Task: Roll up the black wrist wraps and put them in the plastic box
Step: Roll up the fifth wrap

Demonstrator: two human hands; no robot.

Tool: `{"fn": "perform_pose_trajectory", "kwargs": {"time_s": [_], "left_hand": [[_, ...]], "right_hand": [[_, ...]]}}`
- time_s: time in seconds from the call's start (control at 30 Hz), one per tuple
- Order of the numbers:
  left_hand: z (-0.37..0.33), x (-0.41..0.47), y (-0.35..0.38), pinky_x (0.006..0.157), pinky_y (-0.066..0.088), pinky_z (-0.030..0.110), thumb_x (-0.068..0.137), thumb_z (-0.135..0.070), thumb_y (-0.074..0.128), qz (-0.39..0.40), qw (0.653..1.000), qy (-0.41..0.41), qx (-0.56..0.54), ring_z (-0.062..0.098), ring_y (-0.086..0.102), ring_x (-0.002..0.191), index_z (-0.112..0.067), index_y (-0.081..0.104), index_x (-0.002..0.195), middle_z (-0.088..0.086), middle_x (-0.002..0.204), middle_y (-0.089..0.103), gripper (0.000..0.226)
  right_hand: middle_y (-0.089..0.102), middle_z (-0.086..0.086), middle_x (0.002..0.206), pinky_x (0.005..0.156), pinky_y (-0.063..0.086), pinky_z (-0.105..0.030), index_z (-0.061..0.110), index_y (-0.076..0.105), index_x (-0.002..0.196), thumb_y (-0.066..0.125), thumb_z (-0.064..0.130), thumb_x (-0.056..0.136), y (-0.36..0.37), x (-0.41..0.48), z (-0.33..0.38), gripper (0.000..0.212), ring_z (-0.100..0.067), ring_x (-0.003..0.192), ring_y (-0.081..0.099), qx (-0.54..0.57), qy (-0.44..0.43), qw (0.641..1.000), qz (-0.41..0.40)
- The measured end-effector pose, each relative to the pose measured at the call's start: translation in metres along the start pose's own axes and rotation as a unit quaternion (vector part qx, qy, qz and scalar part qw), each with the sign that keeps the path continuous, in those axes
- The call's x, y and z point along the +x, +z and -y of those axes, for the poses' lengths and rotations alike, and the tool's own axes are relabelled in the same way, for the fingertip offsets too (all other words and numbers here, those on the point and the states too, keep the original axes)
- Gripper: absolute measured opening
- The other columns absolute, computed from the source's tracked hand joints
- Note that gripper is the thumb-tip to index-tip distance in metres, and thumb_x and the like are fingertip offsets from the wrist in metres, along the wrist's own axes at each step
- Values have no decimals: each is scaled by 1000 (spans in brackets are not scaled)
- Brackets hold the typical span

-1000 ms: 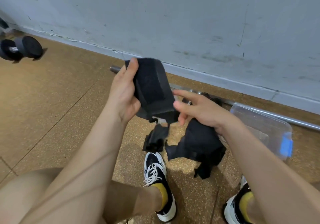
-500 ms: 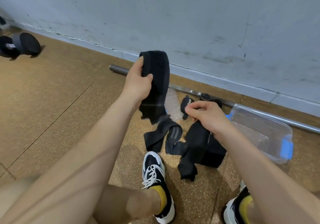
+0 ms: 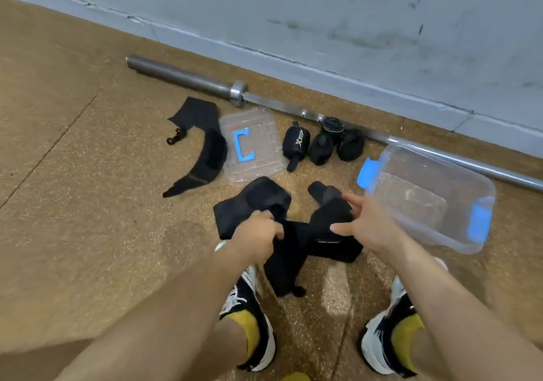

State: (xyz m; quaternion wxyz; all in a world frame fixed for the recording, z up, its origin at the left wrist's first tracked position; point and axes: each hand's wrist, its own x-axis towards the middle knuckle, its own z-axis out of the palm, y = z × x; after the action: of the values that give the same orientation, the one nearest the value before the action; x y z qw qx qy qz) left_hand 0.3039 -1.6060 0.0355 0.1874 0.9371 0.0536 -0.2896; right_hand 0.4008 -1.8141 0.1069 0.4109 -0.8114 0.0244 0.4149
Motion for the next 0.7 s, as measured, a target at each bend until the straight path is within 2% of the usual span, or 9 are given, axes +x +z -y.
{"fn": "perform_pose_trajectory", "kwargs": {"time_s": [0.07, 0.13, 0.23, 0.3, 0.37, 0.47, 0.57, 0.63, 0.7], "left_hand": [[-5, 12, 39, 102, 39, 43, 90, -10, 60, 66, 994, 2, 87, 31, 33, 135, -28, 46, 143, 6, 145, 38, 58], [-9, 19, 60, 115, 24, 53, 90, -12, 63, 84, 984, -13, 154, 33, 16, 147, -26, 23, 155, 7, 161, 19, 78], [-8, 27, 75, 119, 7, 61, 94, -14, 61, 92, 968, -25, 232, 33, 5, 151, -24, 4, 159, 8, 165, 6, 87], [-5, 33, 79, 118, 9, 60, 94, -15, 61, 67, 963, -26, 261, 33, 11, 149, -24, 3, 158, 10, 163, 13, 86], [-2, 39, 74, 117, 14, 58, 92, -17, 64, 35, 961, -25, 272, 32, 22, 145, -22, 8, 157, 9, 158, 26, 86], [0, 45, 63, 116, 15, 58, 90, -20, 65, 35, 948, -7, 317, 31, 28, 141, -14, 4, 158, 10, 152, 34, 91], [-2, 47, 56, 114, 19, 59, 90, -27, 65, 60, 944, -37, 322, 32, 33, 138, -14, 0, 158, 12, 153, 31, 95], [-10, 57, 53, 109, 28, 55, 89, -31, 64, 50, 959, -44, 276, 31, 36, 134, -15, 15, 155, 12, 149, 35, 84], [-23, 72, 59, 101, 39, 46, 90, -24, 62, 2, 978, 13, 208, 30, 37, 132, -18, 29, 149, 10, 146, 37, 68]], "right_hand": [[59, -9, 133, 97, 48, -32, 15, 42, 148, 71, -5, 83, -5, 7, -14, 74, -25, 119, 59, -4, 8, 1000, -18], [59, -5, 128, 81, 52, -27, 24, 42, 147, 63, -7, 86, -13, 11, -25, 72, -20, 109, 60, -26, 8, 999, -31], [57, 3, 116, 60, 45, -27, 43, 30, 146, 54, -7, 89, -22, 16, -35, 79, -17, 79, 58, -80, -3, 996, -32], [62, -4, 94, 56, 47, -39, 50, 35, 129, 47, -7, 87, -25, 21, -40, 72, -23, 65, 58, -134, -28, 990, -28], [61, -6, 90, 65, 51, -46, 41, 47, 104, 41, -9, 83, -25, 27, -44, 55, -30, 75, 61, -176, -43, 983, -29], [59, 2, 71, 56, 42, -34, 27, 58, 74, 42, -4, 86, -27, 28, -46, 37, -20, 64, 53, -205, -23, 978, -38], [54, 5, 53, 54, 37, -28, 18, 65, 65, 55, 7, 87, -44, 23, -44, 27, -14, 51, 45, -212, 14, 977, -4], [56, 9, 48, 54, 39, -24, 19, 69, 61, 60, 8, 84, -57, 18, -43, 27, -11, 53, 48, -231, 44, 971, 44], [57, 12, 47, 53, 37, -19, 22, 71, 62, 62, 8, 85, -67, 15, -46, 28, -8, 56, 50, -254, 64, 963, 64]]}}
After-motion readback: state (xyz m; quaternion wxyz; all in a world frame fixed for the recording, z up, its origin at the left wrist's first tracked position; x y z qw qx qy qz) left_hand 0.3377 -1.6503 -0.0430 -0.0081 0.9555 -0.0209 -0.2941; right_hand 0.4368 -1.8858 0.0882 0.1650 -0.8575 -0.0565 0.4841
